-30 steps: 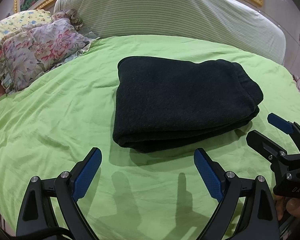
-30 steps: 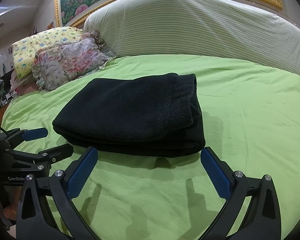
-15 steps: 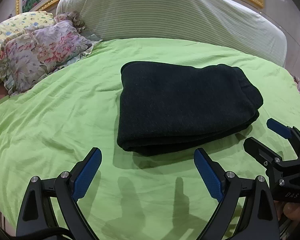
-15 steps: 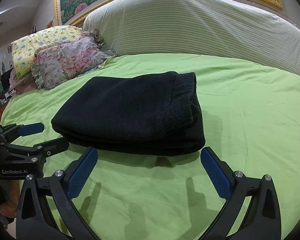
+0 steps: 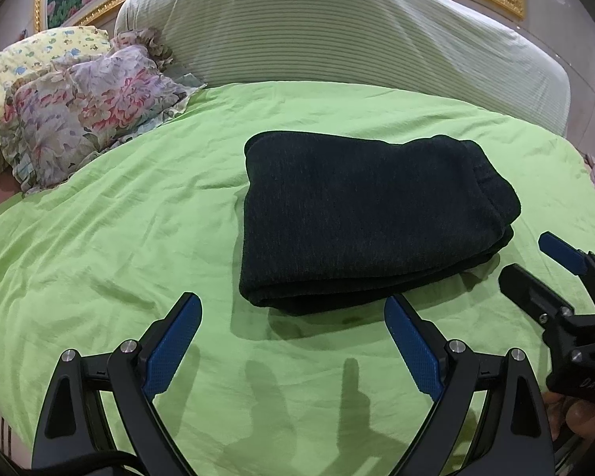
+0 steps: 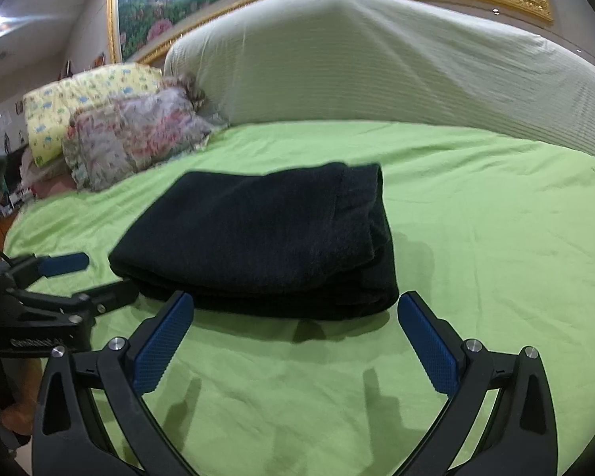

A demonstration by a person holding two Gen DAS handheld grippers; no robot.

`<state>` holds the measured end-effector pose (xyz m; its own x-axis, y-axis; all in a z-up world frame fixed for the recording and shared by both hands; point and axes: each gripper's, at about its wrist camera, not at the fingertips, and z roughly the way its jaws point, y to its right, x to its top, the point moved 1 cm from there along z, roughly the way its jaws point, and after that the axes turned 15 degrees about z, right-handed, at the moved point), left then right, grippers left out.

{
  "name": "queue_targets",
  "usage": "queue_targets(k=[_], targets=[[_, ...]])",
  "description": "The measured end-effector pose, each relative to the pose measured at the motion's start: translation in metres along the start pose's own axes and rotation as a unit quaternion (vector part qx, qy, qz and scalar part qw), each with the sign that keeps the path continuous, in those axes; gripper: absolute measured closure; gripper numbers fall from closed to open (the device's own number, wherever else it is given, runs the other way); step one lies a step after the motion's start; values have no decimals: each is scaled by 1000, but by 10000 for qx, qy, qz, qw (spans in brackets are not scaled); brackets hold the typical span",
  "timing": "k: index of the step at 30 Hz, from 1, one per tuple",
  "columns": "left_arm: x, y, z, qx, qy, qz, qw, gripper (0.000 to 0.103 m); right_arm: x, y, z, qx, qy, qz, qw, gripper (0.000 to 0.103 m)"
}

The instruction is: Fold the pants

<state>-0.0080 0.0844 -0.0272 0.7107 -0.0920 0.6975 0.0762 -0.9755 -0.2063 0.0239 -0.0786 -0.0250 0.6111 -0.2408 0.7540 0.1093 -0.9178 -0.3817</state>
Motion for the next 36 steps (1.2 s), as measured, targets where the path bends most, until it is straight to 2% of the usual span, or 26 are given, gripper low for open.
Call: queue_targets(k=[6, 18, 25, 36], targets=[[2, 0, -1, 48, 1, 9, 10000, 9, 4, 3, 0, -50, -6, 139, 9999, 0], [6, -10, 3, -20, -37, -174, 9998, 9, 15, -3, -3, -190, 6, -42, 9998, 0], [16, -10, -3, -14, 14, -216, 9998, 9, 27, 5, -9, -278, 93, 157, 9994, 0], [27, -7, -4, 163, -19, -100, 9998, 9, 30, 5, -9, -286, 32, 219, 9993, 0]])
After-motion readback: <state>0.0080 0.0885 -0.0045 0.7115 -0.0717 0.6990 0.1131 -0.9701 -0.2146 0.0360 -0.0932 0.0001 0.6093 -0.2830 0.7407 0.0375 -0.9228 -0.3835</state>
